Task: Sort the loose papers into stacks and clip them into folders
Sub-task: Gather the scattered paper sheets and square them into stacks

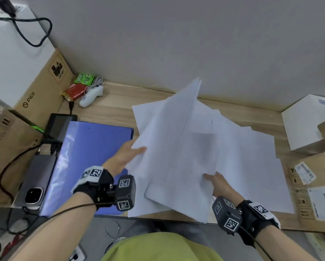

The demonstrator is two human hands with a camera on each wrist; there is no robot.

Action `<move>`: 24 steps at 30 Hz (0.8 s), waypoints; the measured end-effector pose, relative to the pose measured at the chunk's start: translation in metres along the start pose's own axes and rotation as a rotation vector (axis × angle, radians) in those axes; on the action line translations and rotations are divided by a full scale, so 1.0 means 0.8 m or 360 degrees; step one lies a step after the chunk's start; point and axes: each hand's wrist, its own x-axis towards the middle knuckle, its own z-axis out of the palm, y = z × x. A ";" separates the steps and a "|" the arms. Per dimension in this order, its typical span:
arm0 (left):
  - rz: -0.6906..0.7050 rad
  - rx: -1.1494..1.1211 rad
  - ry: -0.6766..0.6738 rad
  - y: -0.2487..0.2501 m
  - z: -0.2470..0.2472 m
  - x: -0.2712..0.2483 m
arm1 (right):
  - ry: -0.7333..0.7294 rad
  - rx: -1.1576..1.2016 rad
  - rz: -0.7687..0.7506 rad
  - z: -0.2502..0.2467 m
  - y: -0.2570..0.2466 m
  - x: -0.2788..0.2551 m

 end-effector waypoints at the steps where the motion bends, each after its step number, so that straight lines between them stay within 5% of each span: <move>1: -0.0089 0.0072 -0.0033 -0.022 0.003 0.001 | 0.0036 0.0048 -0.0016 -0.001 0.001 0.000; 5: -0.0274 0.0198 -0.0057 -0.066 0.014 0.002 | 0.0069 0.0135 0.0000 -0.005 0.005 -0.002; 14: -0.0334 0.0290 -0.0052 -0.045 0.058 0.002 | 0.0035 0.0436 0.0178 0.008 0.010 -0.002; 21: -0.0303 0.0541 -0.0449 -0.063 0.075 0.009 | 0.0110 -0.0187 -0.0057 0.007 0.023 0.006; 24: -0.0244 0.0419 -0.0373 -0.062 0.062 0.019 | 0.0105 -0.0184 -0.0085 -0.001 0.024 0.002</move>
